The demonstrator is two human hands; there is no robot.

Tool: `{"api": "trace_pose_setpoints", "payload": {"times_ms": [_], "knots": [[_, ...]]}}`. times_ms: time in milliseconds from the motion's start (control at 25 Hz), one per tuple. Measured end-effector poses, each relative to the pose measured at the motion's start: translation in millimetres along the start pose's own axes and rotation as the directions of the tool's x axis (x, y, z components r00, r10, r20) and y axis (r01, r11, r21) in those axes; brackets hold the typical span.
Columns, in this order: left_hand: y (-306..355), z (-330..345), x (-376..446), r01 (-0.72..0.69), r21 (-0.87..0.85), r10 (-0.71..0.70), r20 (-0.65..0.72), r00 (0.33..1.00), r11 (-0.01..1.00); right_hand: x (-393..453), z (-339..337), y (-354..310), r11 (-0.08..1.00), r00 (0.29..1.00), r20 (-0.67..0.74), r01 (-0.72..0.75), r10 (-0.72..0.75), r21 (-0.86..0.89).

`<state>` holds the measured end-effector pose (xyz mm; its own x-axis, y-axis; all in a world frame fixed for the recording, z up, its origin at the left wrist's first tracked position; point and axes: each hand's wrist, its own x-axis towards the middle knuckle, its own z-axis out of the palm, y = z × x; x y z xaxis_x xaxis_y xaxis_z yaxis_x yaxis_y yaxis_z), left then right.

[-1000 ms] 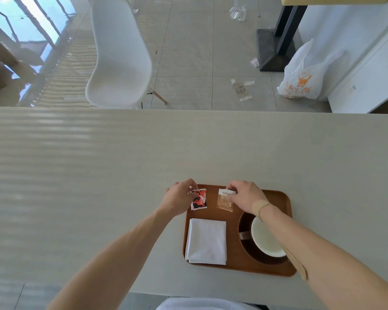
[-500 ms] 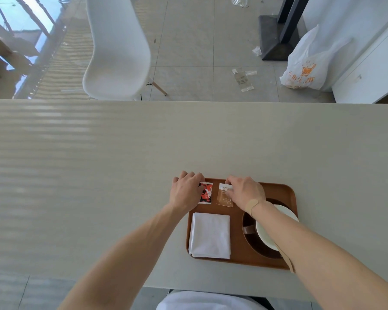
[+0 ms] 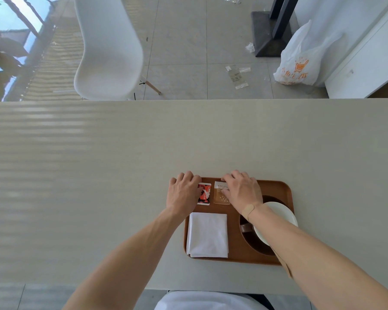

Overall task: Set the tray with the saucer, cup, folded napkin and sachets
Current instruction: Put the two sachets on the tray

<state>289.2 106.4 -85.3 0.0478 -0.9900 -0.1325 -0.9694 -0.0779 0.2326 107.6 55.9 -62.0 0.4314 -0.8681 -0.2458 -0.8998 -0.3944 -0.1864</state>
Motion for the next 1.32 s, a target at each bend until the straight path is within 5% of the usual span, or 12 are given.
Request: {"api": "trace_pose_setpoints", "payload": {"times_ms": [160,320,1320], "knots": [[-11.0,-5.2,-6.0,-0.110,-0.084,0.106,-0.046,0.993,0.990,-4.9,-2.3,2.6,0.996,0.995,0.050,0.083,-0.085,0.037],[-23.2,-9.1,-10.5,-0.248,-0.024,0.249,0.059,0.967,0.968,-11.5,1.4,5.8,0.992,0.989,0.095,0.116,-0.111,-0.044],[-16.5,-5.8,-8.7,-0.256,0.141,0.234,0.158,0.959,0.956,-10.0,5.6,-14.0,0.998,0.991,0.125,0.058,-0.053,-0.034]]}}
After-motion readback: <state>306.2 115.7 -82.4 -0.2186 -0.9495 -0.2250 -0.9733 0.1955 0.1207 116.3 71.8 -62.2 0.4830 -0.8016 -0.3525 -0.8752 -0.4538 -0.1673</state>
